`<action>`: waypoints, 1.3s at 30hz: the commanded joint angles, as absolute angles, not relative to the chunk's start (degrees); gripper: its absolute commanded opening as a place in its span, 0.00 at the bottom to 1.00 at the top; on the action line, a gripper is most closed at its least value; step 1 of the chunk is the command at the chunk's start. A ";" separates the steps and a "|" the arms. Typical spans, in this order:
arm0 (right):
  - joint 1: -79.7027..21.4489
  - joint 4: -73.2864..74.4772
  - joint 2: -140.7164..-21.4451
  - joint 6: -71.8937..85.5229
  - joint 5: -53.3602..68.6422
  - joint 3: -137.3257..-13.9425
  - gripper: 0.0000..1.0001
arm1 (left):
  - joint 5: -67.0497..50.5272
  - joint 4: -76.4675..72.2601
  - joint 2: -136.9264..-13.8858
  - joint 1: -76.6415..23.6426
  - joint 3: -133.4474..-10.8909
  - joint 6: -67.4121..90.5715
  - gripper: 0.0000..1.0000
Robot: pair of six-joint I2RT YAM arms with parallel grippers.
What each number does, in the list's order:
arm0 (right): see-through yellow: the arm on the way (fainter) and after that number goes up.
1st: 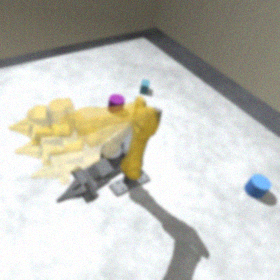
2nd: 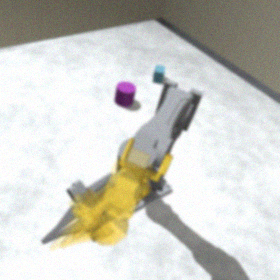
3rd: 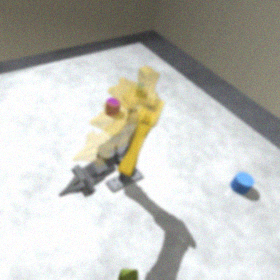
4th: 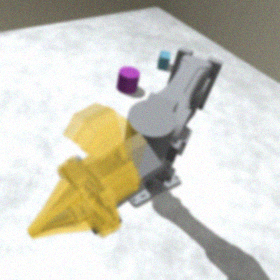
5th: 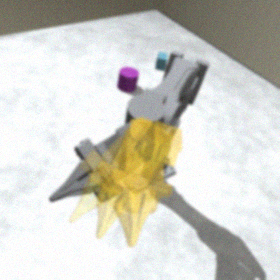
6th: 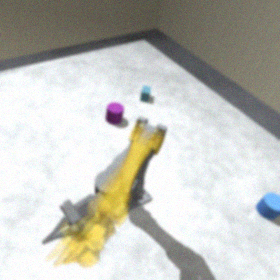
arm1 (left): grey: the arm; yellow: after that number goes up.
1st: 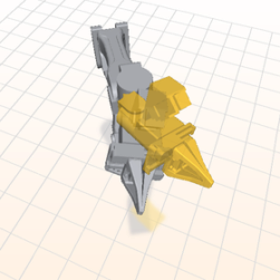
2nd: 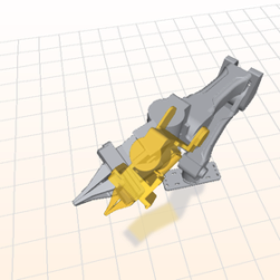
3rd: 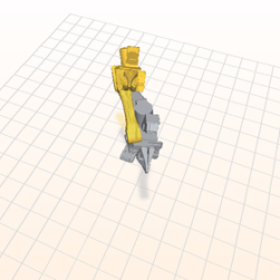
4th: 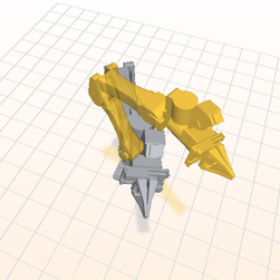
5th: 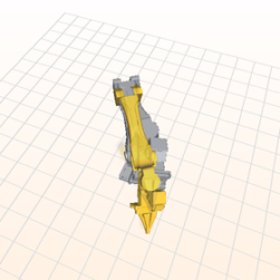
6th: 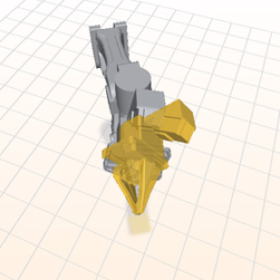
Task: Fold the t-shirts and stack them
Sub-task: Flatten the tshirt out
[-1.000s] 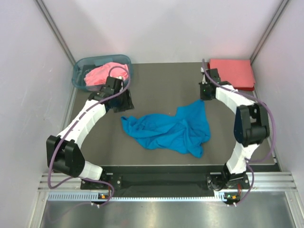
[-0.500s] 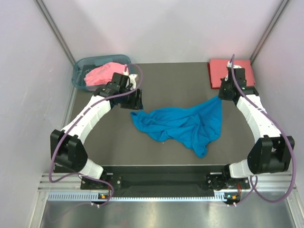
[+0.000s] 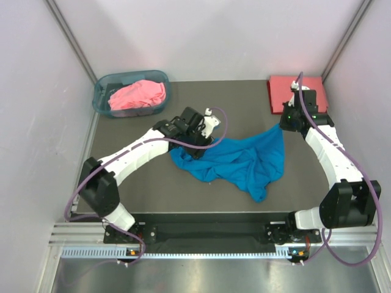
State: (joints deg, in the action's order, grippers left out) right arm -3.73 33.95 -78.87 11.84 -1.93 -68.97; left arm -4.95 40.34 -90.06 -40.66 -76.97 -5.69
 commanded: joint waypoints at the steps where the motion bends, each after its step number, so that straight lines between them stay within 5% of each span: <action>1: -3.69 32.43 -76.38 12.39 -1.06 -69.35 0.00 | -1.85 40.17 -93.15 -41.57 -79.71 -11.86 0.60; 15: -2.90 32.17 -76.38 12.22 -0.18 -70.05 0.00 | 7.99 37.45 -101.78 -43.77 -79.28 -13.53 0.50; 17: -2.90 32.08 -76.38 12.48 -0.18 -69.87 0.00 | 11.32 37.09 -101.95 -43.95 -78.75 -13.54 0.41; 18: -2.90 32.08 -76.12 12.48 -0.18 -69.87 0.00 | 12.90 36.31 -101.69 -44.03 -78.58 -13.19 0.23; 21: -2.72 32.52 -75.94 12.57 -0.18 -70.57 0.00 | 22.82 34.20 -100.21 -44.03 -79.01 -10.91 0.00; 31: -0.44 40.43 -71.47 14.85 -12.83 -93.77 0.00 | 45.23 36.57 -81.58 -40.34 -101.94 4.83 0.00; 39: -0.53 42.71 -63.03 16.17 -15.91 -96.06 0.00 | 48.43 39.80 -71.20 -39.99 -101.69 7.82 0.00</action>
State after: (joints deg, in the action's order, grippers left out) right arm -1.19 40.69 -64.71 15.27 -13.04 -94.35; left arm 44.99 35.83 -69.82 -40.01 -102.67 4.93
